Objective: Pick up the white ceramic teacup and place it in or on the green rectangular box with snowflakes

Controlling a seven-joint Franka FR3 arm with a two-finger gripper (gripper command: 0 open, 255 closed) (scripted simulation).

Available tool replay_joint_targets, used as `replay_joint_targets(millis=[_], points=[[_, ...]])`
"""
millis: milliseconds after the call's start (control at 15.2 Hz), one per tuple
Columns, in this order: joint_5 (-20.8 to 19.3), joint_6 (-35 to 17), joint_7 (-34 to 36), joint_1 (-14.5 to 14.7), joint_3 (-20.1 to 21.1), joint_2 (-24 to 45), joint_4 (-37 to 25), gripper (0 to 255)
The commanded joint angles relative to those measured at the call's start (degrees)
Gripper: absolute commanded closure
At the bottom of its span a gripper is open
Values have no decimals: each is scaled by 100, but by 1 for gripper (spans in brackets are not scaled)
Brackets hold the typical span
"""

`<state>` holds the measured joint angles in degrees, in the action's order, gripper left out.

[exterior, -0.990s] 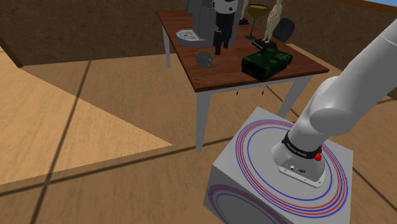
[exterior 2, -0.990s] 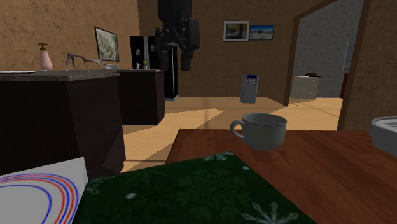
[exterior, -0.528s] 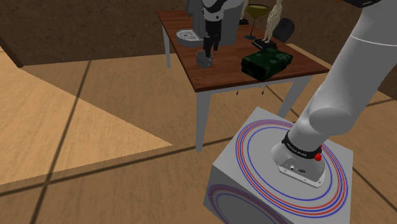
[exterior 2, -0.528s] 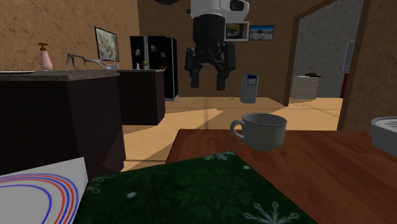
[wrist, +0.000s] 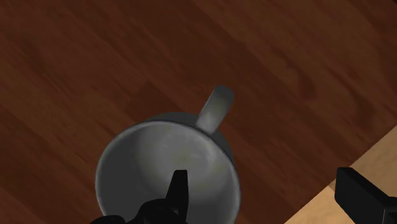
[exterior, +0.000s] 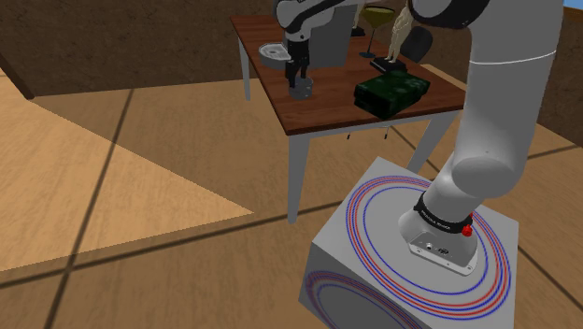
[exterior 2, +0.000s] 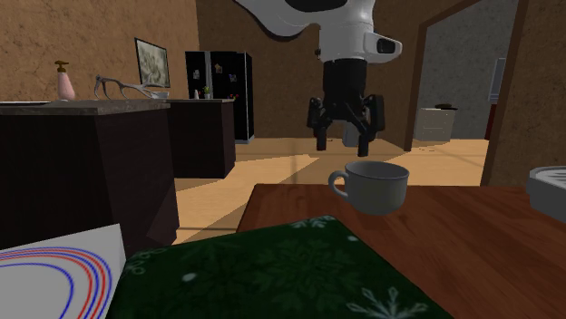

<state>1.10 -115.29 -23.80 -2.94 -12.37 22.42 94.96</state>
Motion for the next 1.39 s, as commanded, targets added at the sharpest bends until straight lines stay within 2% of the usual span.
replay_joint_targets(millis=[0, 528, 1056, 1122, 1320], points=[[68, 79, -75, -85, 12, 481, -574, 0], [108, -412, -100, -115, 33, 681, -282, 0], [108, -410, -100, -115, 33, 683, -285, 0], [108, -410, -100, -115, 33, 683, -285, 255], [108, -410, -100, -115, 33, 683, -285, 255]])
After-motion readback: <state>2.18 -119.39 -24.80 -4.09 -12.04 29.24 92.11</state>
